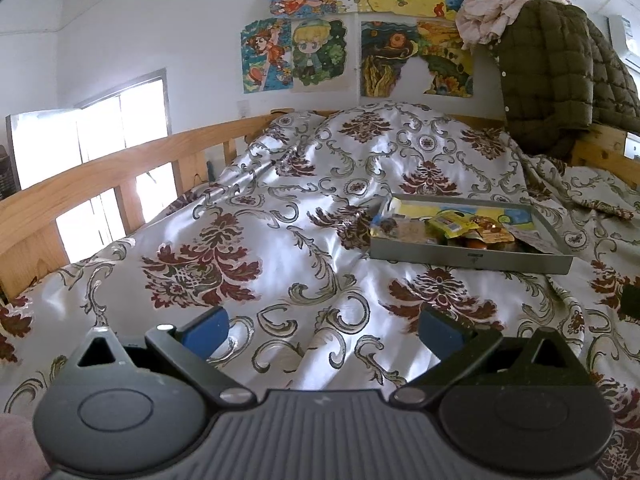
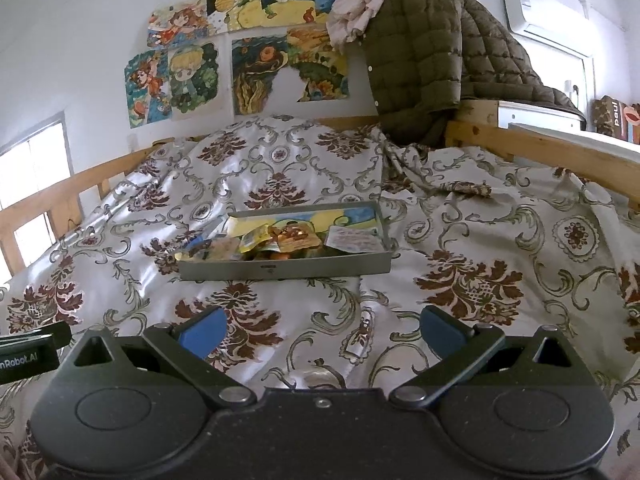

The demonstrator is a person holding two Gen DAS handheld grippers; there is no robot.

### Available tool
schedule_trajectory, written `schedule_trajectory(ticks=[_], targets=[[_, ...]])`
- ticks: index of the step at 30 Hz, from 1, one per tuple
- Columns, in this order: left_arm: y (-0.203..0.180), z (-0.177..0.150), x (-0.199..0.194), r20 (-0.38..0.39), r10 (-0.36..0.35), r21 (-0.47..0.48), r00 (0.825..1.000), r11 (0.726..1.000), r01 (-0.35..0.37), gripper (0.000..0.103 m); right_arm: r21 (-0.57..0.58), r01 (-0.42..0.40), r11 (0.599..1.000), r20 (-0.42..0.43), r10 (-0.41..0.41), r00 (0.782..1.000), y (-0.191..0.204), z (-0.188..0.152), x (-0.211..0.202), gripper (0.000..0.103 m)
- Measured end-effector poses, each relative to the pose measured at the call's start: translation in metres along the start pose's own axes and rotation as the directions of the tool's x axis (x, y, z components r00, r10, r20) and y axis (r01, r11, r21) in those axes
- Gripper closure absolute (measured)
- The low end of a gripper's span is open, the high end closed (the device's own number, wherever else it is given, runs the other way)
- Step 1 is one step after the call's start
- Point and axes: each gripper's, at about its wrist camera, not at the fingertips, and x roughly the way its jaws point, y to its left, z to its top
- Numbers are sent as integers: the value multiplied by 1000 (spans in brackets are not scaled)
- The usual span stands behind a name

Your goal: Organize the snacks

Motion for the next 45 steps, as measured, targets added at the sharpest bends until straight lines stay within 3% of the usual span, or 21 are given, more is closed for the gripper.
schedule_trajectory(ticks=[45], targets=[[-6, -5, 11, -71, 20, 50, 997, 999, -16, 0, -33, 0, 999, -91, -3, 996, 7, -15, 17, 1]])
